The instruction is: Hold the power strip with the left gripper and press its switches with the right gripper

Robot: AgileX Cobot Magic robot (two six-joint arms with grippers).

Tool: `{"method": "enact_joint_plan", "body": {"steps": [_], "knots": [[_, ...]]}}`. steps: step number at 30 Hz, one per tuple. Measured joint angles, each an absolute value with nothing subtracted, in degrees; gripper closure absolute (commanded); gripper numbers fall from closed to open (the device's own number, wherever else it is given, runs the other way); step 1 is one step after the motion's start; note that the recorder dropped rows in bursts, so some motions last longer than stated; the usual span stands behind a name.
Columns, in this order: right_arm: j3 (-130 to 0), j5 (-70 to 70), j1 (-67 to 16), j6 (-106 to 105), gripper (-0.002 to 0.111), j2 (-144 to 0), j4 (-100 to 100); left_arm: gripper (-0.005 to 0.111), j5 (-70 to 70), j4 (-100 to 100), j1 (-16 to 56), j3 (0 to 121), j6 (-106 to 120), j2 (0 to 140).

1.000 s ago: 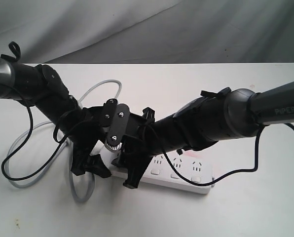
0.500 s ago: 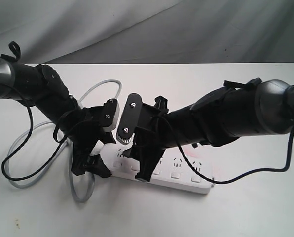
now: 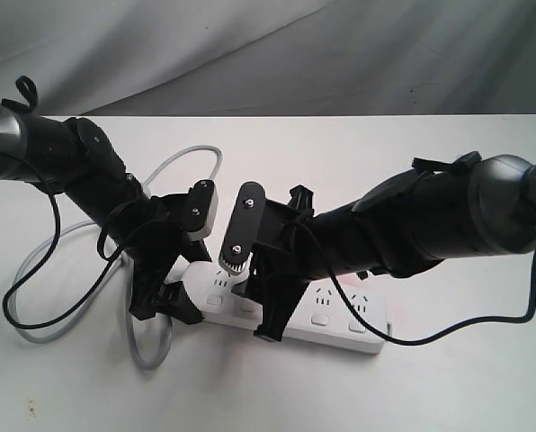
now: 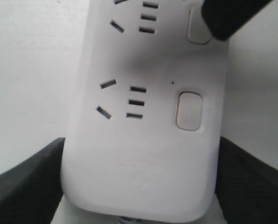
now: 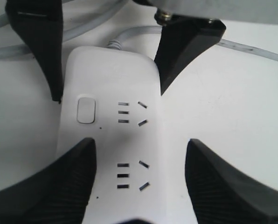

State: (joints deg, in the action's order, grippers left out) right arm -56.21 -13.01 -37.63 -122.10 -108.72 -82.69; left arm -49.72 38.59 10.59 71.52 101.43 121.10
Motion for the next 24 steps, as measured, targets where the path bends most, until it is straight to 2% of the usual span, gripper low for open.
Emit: {"method": "enact_joint_plan", "body": {"steps": [24], "knots": [[-56.2,-11.2,-37.5,-122.1,0.055,-110.5,-82.6,0.056,-49.7,38.6,10.6,71.5,101.4,121.1]]}}
